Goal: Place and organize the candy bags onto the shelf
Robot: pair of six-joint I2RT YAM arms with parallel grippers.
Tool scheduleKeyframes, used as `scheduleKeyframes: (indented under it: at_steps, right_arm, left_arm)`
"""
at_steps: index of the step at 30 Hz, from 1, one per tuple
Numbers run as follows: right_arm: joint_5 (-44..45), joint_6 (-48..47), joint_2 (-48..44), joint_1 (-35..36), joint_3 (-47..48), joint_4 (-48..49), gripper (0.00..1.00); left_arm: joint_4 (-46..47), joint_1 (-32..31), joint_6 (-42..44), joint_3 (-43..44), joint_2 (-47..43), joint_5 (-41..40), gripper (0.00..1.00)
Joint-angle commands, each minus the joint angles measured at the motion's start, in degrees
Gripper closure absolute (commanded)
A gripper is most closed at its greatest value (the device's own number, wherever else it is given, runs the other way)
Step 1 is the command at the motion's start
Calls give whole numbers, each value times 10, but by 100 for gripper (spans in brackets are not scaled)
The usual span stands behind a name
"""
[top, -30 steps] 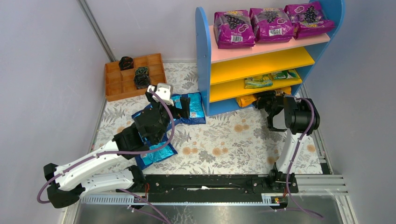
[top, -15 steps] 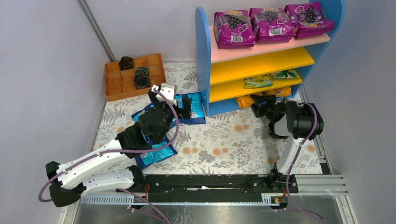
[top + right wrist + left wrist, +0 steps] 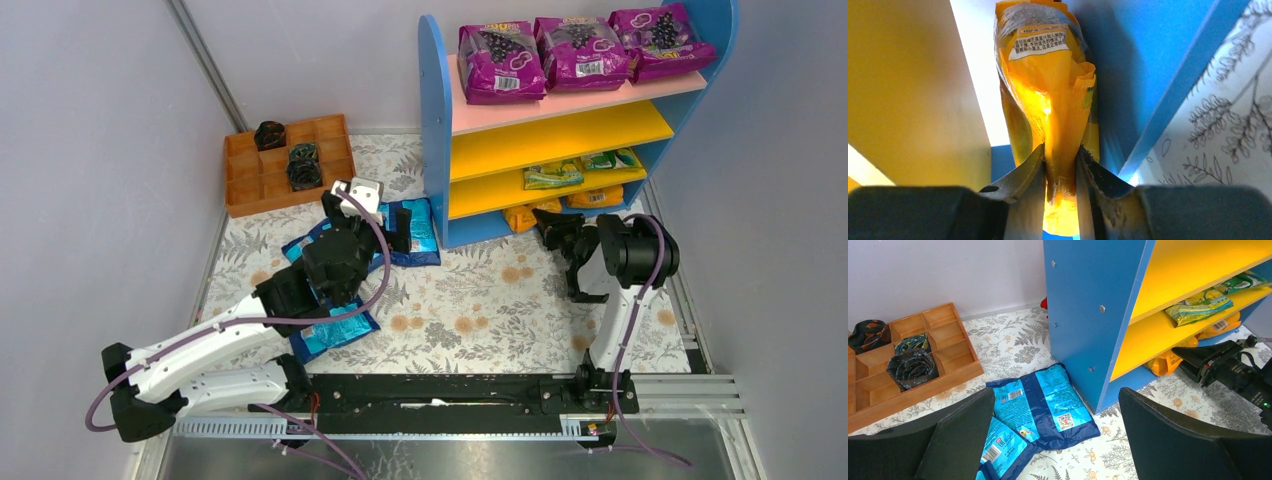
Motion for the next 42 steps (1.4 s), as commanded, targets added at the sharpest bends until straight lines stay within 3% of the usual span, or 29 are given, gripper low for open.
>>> scheduleKeyframes:
  at_steps: [1, 6, 14, 20, 23, 27, 31, 36, 42]
  right_arm:
    - [110, 29, 26, 22, -33, 98, 74]
    - [192, 44, 32, 25, -60, 132, 83]
    - [210, 39, 27, 24, -40, 106, 81]
    - [234, 19, 0, 22, -26, 48, 70]
    - [207, -2, -20, 21, -13, 3, 56]
    - [161, -37, -98, 20, -17, -173, 32]
    - [133, -84, -199, 20, -66, -273, 19]
    - [118, -173, -361, 25, -93, -450, 13]
    - [156, -285, -533, 124, -72, -620, 9]
  left_arm:
    - [20, 3, 8, 18, 10, -11, 1]
    - [20, 5, 9, 18, 19, -14, 1]
    - [19, 4, 12, 19, 32, -18, 1]
    - [19, 4, 12, 18, 28, -26, 1]
    - [20, 5, 9, 16, 22, -26, 1]
    - [23, 4, 7, 14, 20, -17, 1]
    - [21, 5, 7, 16, 21, -15, 1]
    - [35, 6, 9, 7, 22, -18, 1]
    - [35, 6, 3, 7, 47, -42, 1]
